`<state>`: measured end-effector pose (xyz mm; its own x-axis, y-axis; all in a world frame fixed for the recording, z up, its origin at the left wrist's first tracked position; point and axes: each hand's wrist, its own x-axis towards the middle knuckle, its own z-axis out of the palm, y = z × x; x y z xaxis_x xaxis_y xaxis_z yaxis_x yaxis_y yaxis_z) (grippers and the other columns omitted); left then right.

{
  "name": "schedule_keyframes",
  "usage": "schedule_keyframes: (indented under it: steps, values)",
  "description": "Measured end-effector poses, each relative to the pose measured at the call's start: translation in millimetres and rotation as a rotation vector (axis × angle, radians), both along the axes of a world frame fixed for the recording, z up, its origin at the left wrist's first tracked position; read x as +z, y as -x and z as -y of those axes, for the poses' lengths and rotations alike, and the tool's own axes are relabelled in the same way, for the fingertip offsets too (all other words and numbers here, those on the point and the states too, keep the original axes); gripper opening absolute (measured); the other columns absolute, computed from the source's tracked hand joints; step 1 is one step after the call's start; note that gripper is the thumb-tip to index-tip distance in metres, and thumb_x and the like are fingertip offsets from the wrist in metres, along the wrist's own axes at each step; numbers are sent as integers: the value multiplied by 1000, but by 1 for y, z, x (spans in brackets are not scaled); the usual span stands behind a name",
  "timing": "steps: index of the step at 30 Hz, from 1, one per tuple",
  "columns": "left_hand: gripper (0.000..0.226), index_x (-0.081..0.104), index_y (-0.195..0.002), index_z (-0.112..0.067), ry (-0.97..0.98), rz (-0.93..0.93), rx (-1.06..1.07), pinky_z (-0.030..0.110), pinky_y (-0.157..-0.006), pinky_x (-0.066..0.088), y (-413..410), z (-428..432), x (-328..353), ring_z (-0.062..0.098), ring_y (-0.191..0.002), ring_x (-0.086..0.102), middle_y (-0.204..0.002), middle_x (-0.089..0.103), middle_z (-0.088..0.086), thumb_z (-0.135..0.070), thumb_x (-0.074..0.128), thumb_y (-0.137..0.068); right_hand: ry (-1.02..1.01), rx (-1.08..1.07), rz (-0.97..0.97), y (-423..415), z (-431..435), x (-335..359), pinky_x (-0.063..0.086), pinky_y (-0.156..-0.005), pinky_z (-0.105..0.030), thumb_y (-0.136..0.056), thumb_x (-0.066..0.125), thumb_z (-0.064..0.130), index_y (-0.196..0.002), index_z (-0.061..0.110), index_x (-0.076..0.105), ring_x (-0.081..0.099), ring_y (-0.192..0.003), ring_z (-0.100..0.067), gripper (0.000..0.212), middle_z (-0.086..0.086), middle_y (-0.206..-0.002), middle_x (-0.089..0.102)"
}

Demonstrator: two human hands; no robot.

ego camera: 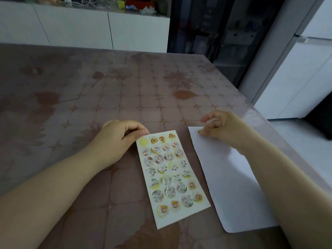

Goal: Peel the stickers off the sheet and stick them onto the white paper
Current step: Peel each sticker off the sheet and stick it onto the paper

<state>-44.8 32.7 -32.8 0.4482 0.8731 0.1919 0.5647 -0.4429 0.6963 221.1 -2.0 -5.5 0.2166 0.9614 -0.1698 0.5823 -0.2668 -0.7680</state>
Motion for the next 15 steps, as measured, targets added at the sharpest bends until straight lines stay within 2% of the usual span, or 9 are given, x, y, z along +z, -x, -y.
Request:
schedule_keyframes:
  steps: [4,6,8,10,12,15]
  values:
    - [27,68,-86,-38,7,-24,-20,51,-102,39,-1,0,1,-6,-91,62,-93,67,-33,-50,44,-85,-4,9,15,3,-3,-2,43,-70,-22,-72,78,17,-83,17,72,59,-74,-12,13,0,-76,70]
    - [34,69,-87,-38,20,-19,-14,51,-102,39,0,-1,0,-6,-90,62,-92,68,-31,-61,46,-79,-18,7,9,4,-3,-3,43,-68,-22,-71,78,18,-76,21,72,58,-73,-12,8,1,-73,70]
    - [30,68,-85,-40,23,-17,-6,49,-102,39,0,-1,-1,-6,-88,61,-91,66,-29,-62,51,-73,-31,-1,13,6,-3,-4,42,-63,-21,-71,78,19,-73,23,73,58,-71,-11,7,3,-71,68]
    - [19,66,-85,-42,14,-27,-7,47,-103,38,-2,0,0,-6,-89,58,-92,64,-31,-53,55,-74,-21,-9,36,7,-4,-3,38,-57,-20,-72,77,19,-75,24,73,57,-70,-10,7,4,-71,66]
    - [17,66,-85,-42,6,-34,-15,46,-104,38,-2,0,1,-5,-90,58,-93,64,-30,-48,55,-74,10,-11,57,8,-7,-1,37,-55,-22,-72,78,18,-80,22,71,56,-71,-15,11,2,-74,61]
    - [19,67,-87,-41,8,-23,-24,46,-104,38,0,0,-1,-2,-91,60,-95,65,-28,-49,56,-75,62,-29,87,7,-12,0,37,-58,-24,-69,80,18,-92,17,62,53,-78,-18,30,2,-82,56]
